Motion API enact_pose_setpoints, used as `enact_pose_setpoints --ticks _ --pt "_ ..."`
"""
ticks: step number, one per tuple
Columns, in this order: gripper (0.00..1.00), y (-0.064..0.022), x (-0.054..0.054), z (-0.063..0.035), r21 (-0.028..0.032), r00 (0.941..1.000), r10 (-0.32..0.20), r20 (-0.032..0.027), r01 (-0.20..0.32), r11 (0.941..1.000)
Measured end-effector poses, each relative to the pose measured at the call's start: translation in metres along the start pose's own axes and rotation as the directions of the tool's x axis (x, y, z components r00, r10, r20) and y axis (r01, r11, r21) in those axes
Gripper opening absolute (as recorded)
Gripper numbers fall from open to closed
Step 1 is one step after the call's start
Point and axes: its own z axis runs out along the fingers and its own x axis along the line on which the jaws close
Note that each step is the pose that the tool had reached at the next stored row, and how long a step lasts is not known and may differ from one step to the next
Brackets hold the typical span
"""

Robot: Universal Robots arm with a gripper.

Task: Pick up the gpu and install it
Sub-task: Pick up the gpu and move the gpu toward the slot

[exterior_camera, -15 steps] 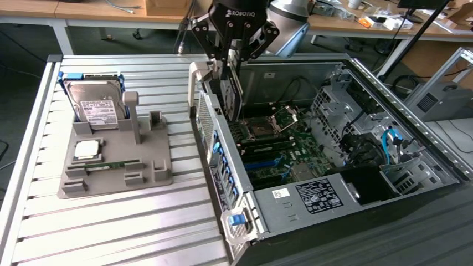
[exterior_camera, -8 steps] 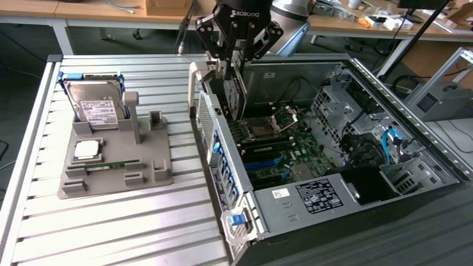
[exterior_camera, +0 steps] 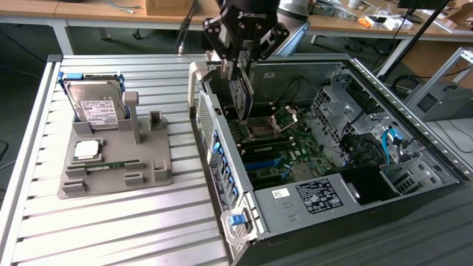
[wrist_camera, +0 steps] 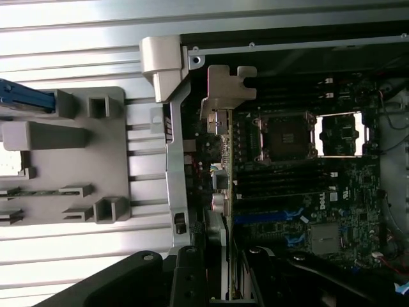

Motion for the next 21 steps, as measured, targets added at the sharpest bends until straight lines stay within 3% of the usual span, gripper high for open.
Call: enact_pose_setpoints --ticks 21 --pt "0.27 0.001 -0.013 0.0016 0.0001 1.0 0.0 0.0001 0.0 1.0"
